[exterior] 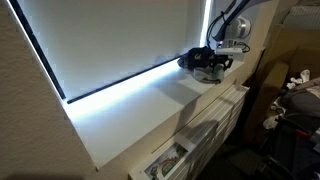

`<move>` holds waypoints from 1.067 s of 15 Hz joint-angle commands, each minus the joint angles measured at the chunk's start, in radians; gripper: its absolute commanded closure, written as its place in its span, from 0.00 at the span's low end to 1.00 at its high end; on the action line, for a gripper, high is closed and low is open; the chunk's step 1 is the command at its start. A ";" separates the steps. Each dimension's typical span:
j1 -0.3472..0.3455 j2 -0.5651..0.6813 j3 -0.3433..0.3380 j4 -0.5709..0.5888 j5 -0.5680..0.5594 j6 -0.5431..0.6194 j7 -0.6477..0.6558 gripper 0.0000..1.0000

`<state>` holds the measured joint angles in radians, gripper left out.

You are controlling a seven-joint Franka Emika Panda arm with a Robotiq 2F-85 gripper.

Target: Move the white cap to the left

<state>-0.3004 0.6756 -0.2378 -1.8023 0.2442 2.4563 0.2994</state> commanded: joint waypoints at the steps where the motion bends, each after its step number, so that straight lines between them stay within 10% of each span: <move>1: -0.006 0.005 0.002 0.010 0.003 -0.019 0.001 0.61; 6: 0.006 -0.017 -0.012 -0.005 -0.007 0.010 0.012 0.98; 16: 0.252 -0.208 -0.159 0.010 -0.342 0.189 0.160 0.99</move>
<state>-0.1226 0.5269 -0.3618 -1.7875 0.0029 2.6137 0.4185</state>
